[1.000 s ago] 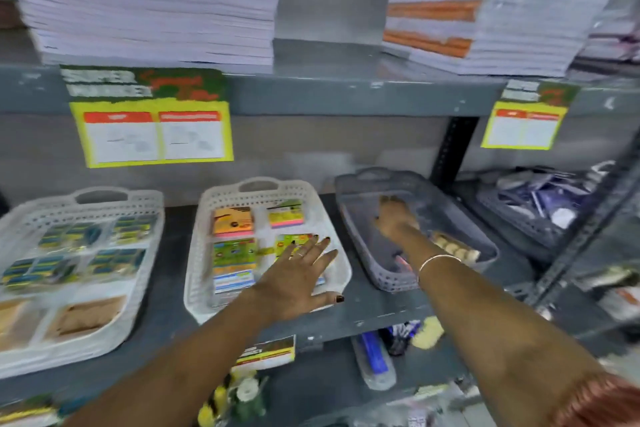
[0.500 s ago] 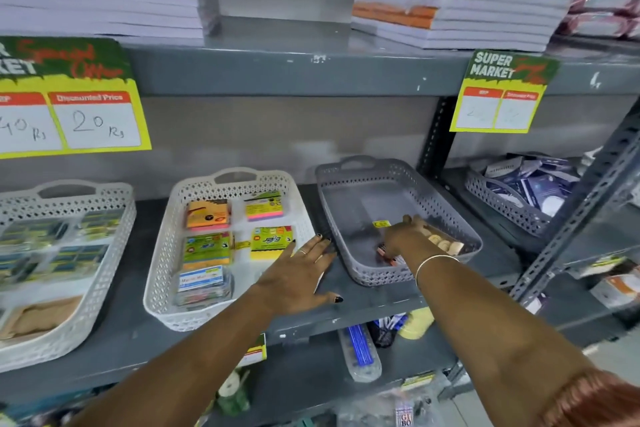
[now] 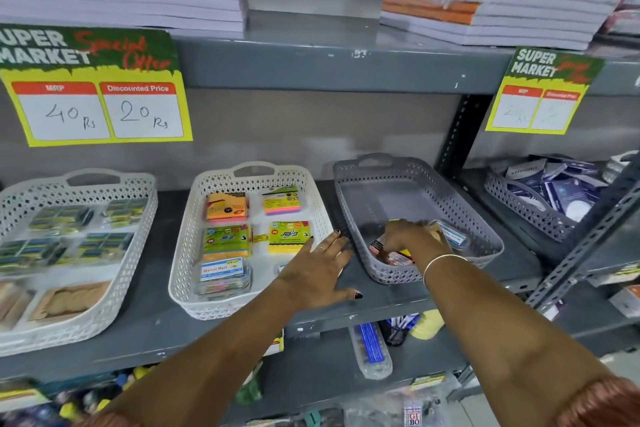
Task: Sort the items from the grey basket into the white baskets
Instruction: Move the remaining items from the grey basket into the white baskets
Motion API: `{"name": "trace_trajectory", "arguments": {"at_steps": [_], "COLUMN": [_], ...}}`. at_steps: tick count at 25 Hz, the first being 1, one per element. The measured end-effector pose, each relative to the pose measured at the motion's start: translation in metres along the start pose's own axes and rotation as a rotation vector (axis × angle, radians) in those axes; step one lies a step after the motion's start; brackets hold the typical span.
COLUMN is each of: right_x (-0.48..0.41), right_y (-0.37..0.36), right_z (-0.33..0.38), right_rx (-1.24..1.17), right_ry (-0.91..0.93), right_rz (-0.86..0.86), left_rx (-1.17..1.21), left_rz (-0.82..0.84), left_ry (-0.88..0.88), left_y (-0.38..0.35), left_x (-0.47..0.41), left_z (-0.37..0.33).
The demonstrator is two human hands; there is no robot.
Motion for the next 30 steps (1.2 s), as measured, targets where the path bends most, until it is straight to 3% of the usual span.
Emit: {"name": "trace_trajectory", "arguments": {"at_steps": [6,14,17,21,30], "right_x": [0.005,-0.004,-0.013,-0.032,-0.048], "right_y": [0.028,0.093,0.088,0.046,0.003], "right_z": [-0.009,0.088,0.146,0.199,0.218], "right_rx": [-0.243,-0.243,-0.125,0.016,0.138], "right_ry": [-0.076,0.207,0.362,0.476,0.464], "right_rz": [-0.272,-0.485,-0.408,-0.156,-0.025], "left_rx": [0.016,0.005,0.009,0.023,0.095], "left_rz": [-0.030,-0.080,-0.067,-0.061,-0.109], "left_ry": [-0.006,0.124,0.193,0.281,0.349], "left_y": [0.005,0.012,0.004,-0.011,-0.013], "left_x": [0.003,0.052,0.080,0.103,0.107], "left_z": [0.001,0.090,0.132,0.161,0.165]}}
Point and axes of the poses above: each hand's wrist, its own x-axis away from the middle knuckle, its own y-axis out of the back of the hand, z = x × y, the point moved 8 cm from there along -x, towards the middle knuckle, and after that the axes turned 15 degrees about y, right-handed, at the moved point
